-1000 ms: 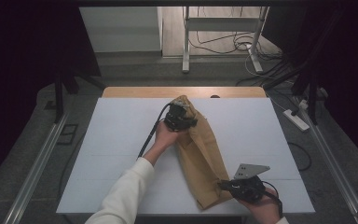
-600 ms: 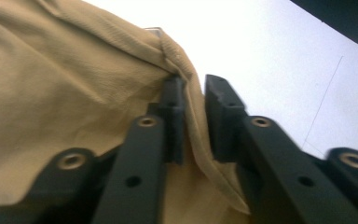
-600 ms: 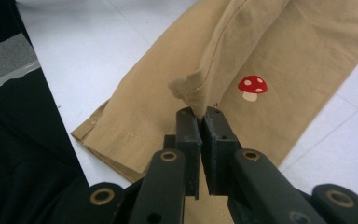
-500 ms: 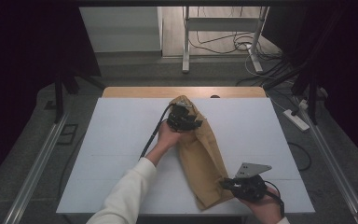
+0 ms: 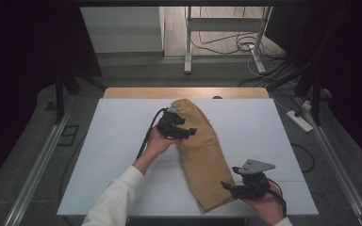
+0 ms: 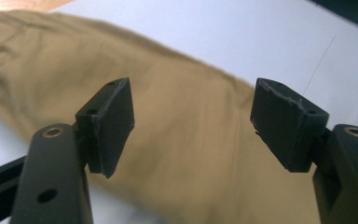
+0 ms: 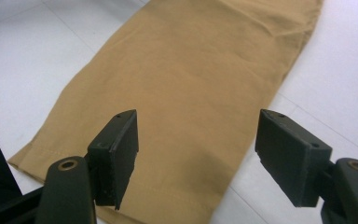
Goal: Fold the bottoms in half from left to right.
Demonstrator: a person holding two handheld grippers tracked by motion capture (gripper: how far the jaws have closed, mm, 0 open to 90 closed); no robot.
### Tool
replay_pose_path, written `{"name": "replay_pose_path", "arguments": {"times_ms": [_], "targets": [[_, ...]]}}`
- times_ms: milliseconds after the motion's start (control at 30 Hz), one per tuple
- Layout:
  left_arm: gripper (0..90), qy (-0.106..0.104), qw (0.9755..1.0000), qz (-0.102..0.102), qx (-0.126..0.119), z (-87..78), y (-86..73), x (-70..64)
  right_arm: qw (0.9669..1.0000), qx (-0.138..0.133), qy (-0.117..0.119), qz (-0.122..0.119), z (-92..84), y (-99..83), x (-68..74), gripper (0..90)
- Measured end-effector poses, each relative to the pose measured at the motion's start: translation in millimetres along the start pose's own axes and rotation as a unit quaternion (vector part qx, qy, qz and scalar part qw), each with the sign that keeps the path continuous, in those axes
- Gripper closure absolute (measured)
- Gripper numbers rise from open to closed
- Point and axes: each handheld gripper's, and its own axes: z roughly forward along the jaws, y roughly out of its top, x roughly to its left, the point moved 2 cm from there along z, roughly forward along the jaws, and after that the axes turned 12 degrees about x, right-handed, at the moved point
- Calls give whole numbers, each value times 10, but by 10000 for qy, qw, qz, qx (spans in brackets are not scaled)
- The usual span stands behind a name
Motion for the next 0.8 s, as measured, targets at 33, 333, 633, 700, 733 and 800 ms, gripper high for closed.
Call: {"name": "replay_pose_path", "arguments": {"times_ms": [33,333,633,700,733,800], "targets": [[294,-13,10000,-14,36,-13,-32,7,10000,-14,26,-9,7,13,1,303],[284,-21,9999,-85,143,-169,-330,25,9995,-1,284,-111,80,65,-12,308],[280,15,9996,-215,160,-309,-766,-1,9991,58,365,-191,154,104,-4,307],[275,46,9995,-232,197,-331,-861,-11,9990,73,387,-197,176,110,-7,307],[270,72,9994,-269,187,-342,-905,-16,9989,86,401,-210,186,113,-8,307],[262,97,9994,-302,156,-370,-996,-30,9988,117,406,-240,205,122,-12,307]]}}
